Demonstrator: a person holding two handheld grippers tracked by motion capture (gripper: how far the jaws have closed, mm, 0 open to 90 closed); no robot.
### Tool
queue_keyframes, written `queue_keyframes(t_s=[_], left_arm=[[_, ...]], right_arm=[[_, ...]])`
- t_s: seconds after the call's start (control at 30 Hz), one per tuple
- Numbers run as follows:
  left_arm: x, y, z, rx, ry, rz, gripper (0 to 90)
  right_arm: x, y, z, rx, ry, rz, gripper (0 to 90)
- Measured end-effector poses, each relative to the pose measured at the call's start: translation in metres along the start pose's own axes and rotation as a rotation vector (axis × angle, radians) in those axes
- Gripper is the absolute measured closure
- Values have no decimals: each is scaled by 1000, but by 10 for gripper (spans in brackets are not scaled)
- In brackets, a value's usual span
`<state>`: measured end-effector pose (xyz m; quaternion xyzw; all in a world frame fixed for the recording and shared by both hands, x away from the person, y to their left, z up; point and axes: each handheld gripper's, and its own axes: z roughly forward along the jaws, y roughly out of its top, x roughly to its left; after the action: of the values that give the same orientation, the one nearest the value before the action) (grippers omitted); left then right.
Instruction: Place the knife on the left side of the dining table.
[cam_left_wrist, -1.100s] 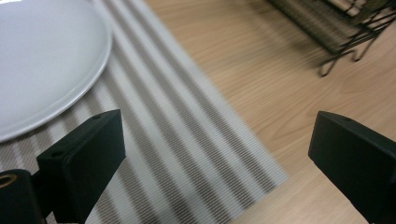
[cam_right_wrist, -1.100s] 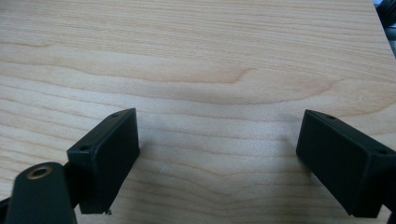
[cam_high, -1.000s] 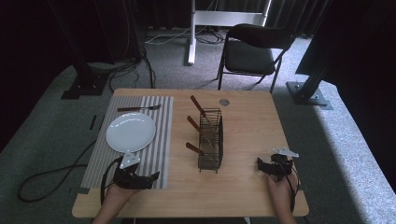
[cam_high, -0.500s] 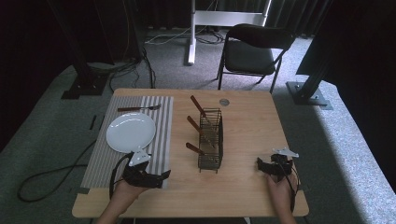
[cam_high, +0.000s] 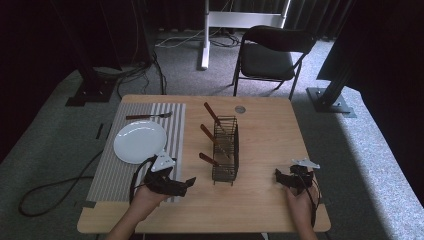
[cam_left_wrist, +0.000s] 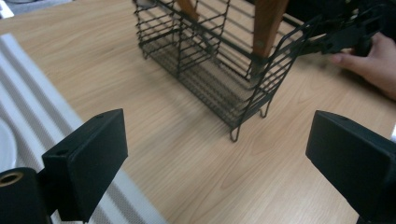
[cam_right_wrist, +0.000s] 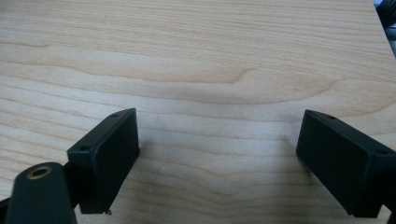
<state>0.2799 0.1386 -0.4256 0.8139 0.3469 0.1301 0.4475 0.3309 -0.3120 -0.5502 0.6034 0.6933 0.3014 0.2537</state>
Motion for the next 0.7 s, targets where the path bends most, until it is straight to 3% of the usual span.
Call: queue_keyframes(t_s=[0.47, 0.53, 0.7], left_arm=[[-12, 25, 19, -26, -47, 19, 84], [-13, 30, 22, -31, -48, 16, 136], [-13, 36, 26, -38, -52, 6, 170]], right_arm=[[0, 0, 0, 0, 0, 0, 124], [0, 0, 0, 0, 0, 0, 124], [0, 0, 0, 0, 0, 0, 124]])
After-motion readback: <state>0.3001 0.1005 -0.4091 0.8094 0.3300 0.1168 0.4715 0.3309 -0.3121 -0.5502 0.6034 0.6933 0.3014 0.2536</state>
